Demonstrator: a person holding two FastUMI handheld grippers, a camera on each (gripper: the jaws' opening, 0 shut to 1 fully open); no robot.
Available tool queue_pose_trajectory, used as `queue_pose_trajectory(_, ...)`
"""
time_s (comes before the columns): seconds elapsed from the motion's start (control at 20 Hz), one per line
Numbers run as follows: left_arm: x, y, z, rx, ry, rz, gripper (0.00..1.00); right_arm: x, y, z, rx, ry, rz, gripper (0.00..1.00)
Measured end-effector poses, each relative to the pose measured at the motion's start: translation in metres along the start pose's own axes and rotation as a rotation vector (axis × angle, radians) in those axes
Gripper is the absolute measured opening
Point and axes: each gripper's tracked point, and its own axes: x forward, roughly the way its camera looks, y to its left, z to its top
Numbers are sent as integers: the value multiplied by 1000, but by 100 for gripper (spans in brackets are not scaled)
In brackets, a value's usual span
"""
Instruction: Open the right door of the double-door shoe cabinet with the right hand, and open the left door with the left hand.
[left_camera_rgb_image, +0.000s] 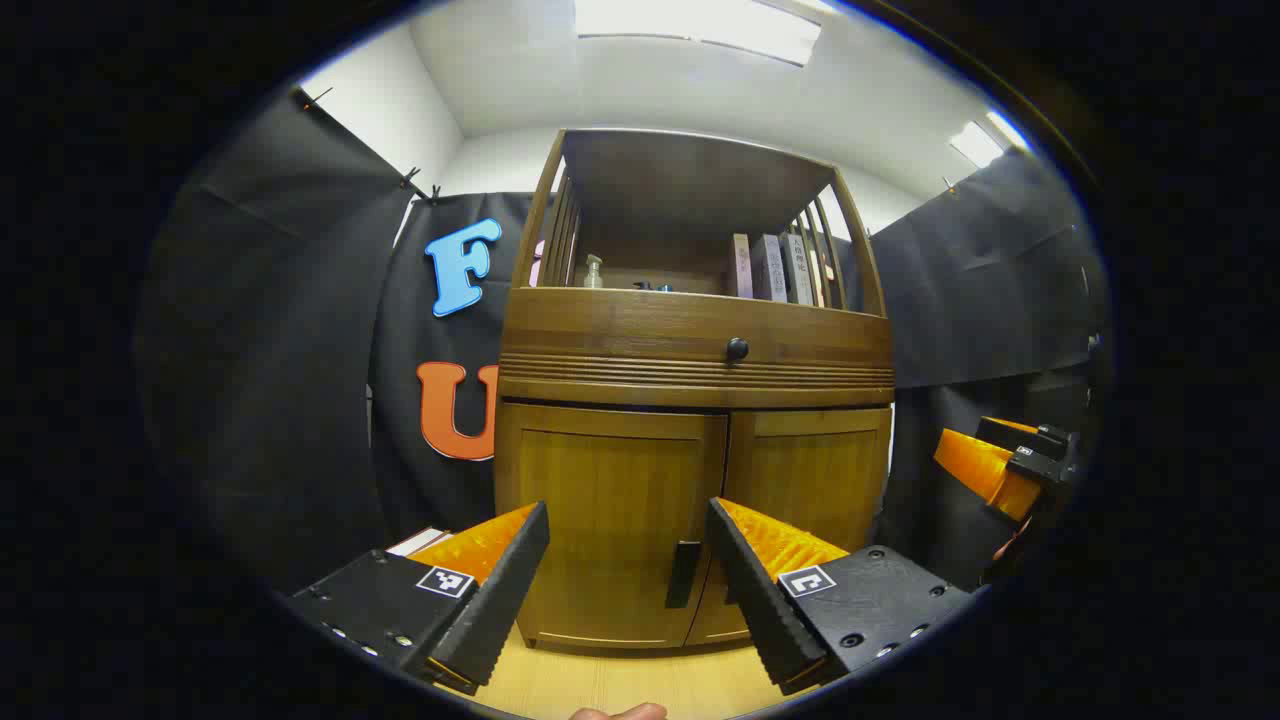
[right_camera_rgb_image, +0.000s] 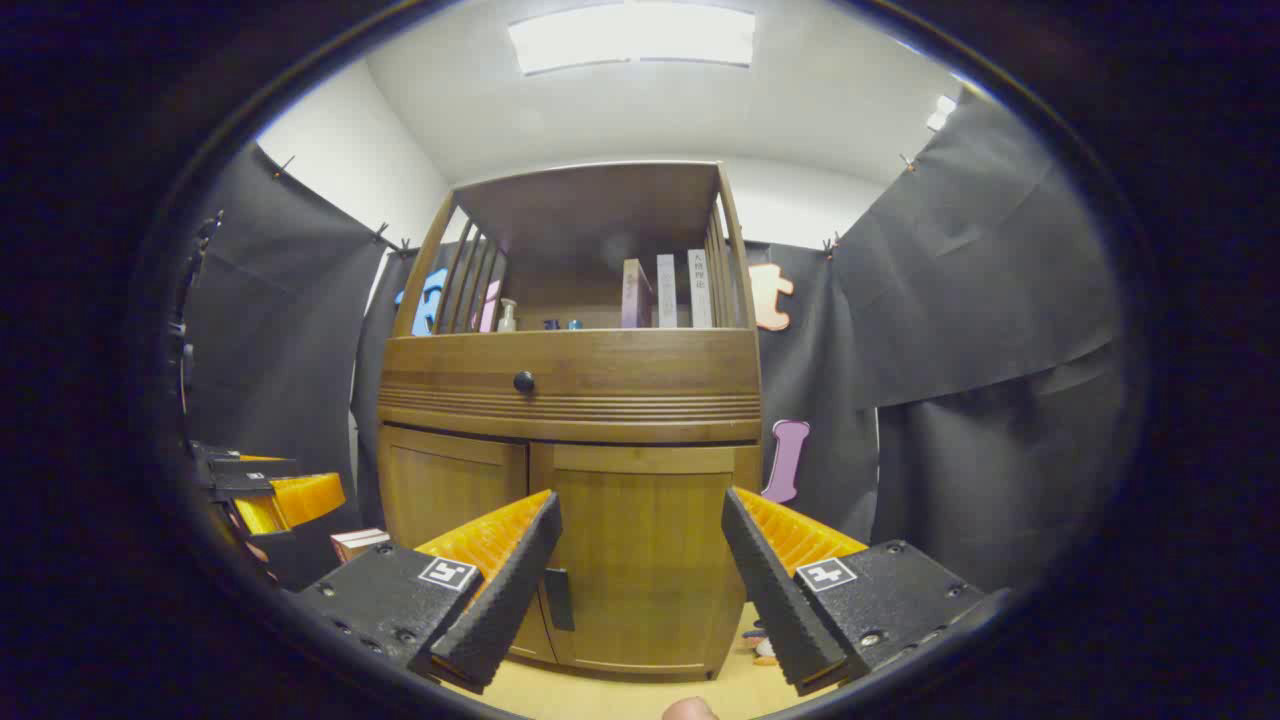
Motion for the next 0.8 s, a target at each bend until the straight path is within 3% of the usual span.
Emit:
queue_pose_trajectory(0.05, -1, 1, -1, 1, 2, 8, 95, -1, -2, -1, 1, 4, 6, 100)
queue_pose_trajectory(0.8, -6, -1, 9, 9, -25, 16, 95, 1, 7, -11, 10, 28, 47, 100)
